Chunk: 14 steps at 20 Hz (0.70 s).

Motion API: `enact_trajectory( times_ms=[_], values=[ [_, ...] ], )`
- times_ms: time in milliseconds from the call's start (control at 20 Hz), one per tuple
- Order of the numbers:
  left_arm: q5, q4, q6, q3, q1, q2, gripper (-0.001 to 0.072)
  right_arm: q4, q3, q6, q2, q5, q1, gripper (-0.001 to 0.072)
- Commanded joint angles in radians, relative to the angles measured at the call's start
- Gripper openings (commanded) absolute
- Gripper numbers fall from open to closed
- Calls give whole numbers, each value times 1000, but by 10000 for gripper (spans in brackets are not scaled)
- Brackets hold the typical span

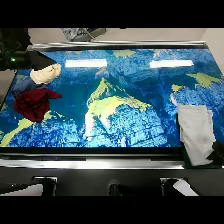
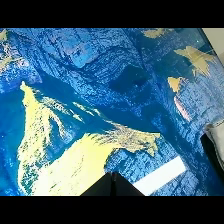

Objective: Fold the shirts.

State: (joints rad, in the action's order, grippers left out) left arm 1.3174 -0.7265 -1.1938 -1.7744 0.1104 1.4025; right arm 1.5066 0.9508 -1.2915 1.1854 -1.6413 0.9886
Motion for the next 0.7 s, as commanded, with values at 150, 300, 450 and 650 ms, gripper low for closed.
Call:
enact_trajectory(
  times_ms=[150, 300, 450, 650],
  values=[
    [0, 0, -5, 0, 0, -1, 29, 54, 39, 28, -3, 86, 0, 692],
    [-2, -1, -29, -31, 0, -1, 27, -11, 321, 143, -3, 188, -3, 684],
    [-105, -245, -129, -110, -29, -1, 25, -219, 631, 241, -3, 436, -77, 671],
    [-43, -925, -413, -104, -168, 39, 33, -222, 723, 274, 5, 513, -510, 671]
  ],
)
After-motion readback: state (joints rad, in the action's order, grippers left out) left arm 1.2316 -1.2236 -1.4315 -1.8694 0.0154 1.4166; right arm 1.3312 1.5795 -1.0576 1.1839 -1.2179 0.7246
